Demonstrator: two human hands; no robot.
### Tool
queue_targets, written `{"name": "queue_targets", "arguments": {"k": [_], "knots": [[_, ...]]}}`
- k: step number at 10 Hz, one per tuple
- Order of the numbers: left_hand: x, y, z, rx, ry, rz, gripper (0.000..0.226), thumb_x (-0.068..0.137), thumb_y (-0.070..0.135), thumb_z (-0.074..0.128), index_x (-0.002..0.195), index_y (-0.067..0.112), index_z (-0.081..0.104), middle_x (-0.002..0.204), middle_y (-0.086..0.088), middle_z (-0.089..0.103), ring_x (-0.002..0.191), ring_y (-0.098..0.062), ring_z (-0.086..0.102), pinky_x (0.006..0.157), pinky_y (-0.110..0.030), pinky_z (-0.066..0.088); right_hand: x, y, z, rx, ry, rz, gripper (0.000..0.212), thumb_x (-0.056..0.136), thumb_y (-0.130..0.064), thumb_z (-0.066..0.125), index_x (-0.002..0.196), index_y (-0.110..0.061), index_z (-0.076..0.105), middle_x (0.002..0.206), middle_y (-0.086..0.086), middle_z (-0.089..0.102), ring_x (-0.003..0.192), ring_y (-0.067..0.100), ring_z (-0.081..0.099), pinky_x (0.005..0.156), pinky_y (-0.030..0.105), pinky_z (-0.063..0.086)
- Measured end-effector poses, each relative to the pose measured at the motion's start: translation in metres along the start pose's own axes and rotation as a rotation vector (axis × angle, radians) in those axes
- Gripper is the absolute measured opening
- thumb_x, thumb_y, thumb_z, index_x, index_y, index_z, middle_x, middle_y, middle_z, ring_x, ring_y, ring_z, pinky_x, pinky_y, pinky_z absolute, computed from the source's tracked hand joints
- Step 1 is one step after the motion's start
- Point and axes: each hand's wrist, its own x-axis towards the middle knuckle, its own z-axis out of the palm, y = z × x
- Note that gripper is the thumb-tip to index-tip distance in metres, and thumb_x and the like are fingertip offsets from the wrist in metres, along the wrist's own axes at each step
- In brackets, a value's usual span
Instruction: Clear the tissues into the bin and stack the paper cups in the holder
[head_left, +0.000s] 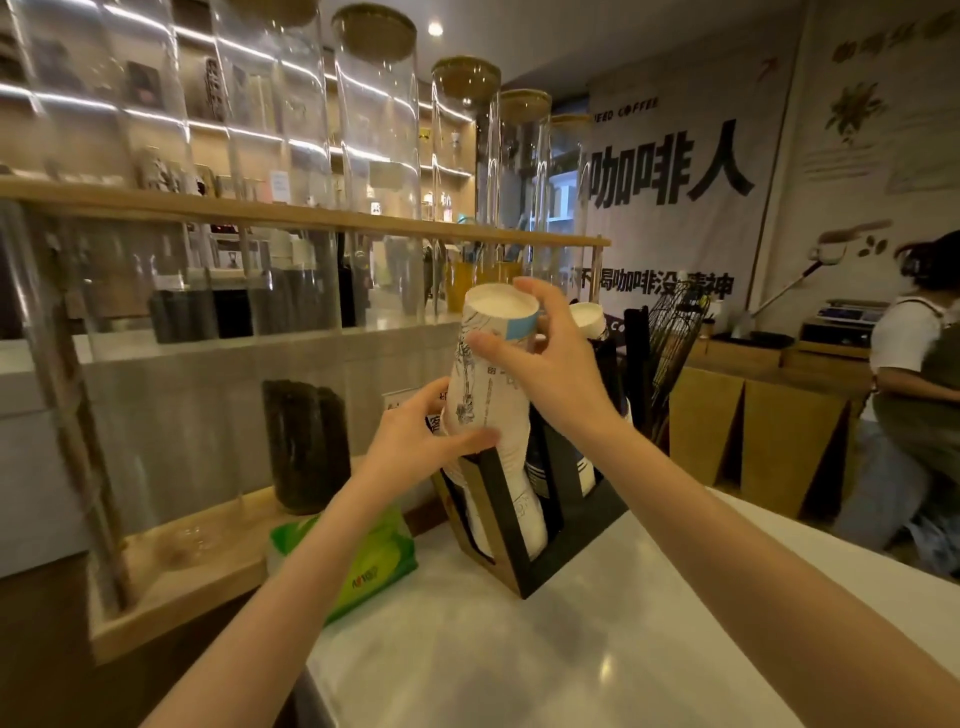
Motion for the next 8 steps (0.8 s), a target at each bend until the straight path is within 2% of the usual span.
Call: {"name": "queue_targets", "arguments": {"k": [1,2,3,4,5,6,7,8], "knots": [[0.002,-0.001,0.002,0.016,-0.007,-0.028,0.067,0.067,0.046,0.071,0.127,0.026,0.048,0.126,0.003,0.059,0.116,-0.012,0.05,0.088,-0.027,0.037,-0.005,0.014,0.007,-0.037,-0.049,0.022,0.063,0.076,-0.03,0.071,0.131,-0.026,0.041,0.113,-0.012,0.053,0.094,-0.008,0.05,0.077,0.009,0.047],[0.001,-0.002,0.003,-0.009,0.004,-0.036,0.064,0.068,0.043,0.071,0.124,0.022,0.049,0.121,0.003,0.06,0.111,-0.013,0.052,0.083,-0.024,0.041,-0.01,0.022,0.016,-0.051,-0.075,0.059,0.052,0.082,-0.034,0.063,0.129,-0.027,0.043,0.101,-0.019,0.052,0.092,-0.005,0.052,0.069,0.003,0.044],[0.0,-0.003,0.003,-0.052,0.024,0.008,0.071,0.068,0.036,0.074,0.13,0.024,0.041,0.12,0.006,0.055,0.11,-0.008,0.047,0.071,-0.011,0.038,-0.016,0.034,0.024,-0.028,-0.132,0.176,0.044,0.09,-0.042,0.046,0.13,-0.024,0.045,0.114,-0.006,0.055,0.109,0.011,0.053,0.073,0.011,0.041],[-0.001,-0.003,0.002,-0.042,0.03,0.026,0.081,0.069,0.032,0.073,0.137,0.024,0.029,0.136,0.003,0.048,0.115,-0.007,0.041,0.084,-0.018,0.037,-0.024,0.048,0.03,-0.113,-0.122,0.172,0.048,0.092,-0.042,0.041,0.135,-0.02,0.041,0.13,0.004,0.054,0.118,0.015,0.05,0.09,0.024,0.045],[-0.001,0.0,0.0,0.014,0.035,0.031,0.077,0.07,0.03,0.072,0.136,0.025,0.031,0.136,0.0,0.047,0.115,-0.009,0.042,0.086,-0.025,0.037,-0.025,0.047,0.033,-0.178,-0.14,0.136,0.052,0.093,-0.042,0.039,0.139,-0.018,0.036,0.135,0.007,0.05,0.123,0.019,0.049,0.099,0.034,0.046],[0.0,0.009,-0.004,0.205,0.036,0.092,0.068,0.071,0.033,0.071,0.131,0.022,0.042,0.137,-0.004,0.046,0.121,-0.017,0.043,0.095,-0.032,0.039,-0.019,0.034,0.031,-0.318,-0.195,0.173,0.053,0.093,-0.045,0.036,0.134,-0.012,0.043,0.13,0.008,0.051,0.12,0.019,0.048,0.094,0.031,0.041],[0.003,0.025,-0.007,0.448,-0.038,0.106,0.069,0.071,0.045,0.067,0.131,0.021,0.043,0.144,-0.008,0.037,0.132,-0.026,0.034,0.105,-0.045,0.034,-0.009,0.014,0.015,-0.422,-0.232,0.184,0.049,0.091,-0.044,0.039,0.12,-0.007,0.053,0.12,0.013,0.052,0.11,0.021,0.049,0.088,0.036,0.037],[0.008,0.054,-0.015,0.655,-0.096,0.175,0.063,0.072,0.049,0.064,0.126,0.02,0.05,0.138,-0.009,0.043,0.128,-0.029,0.037,0.102,-0.049,0.037,-0.013,-0.016,-0.01,-0.466,-0.129,0.18,0.055,0.093,-0.034,0.044,0.142,-0.012,0.033,0.15,0.006,0.036,0.136,0.019,0.033,0.105,0.029,0.027]]}}
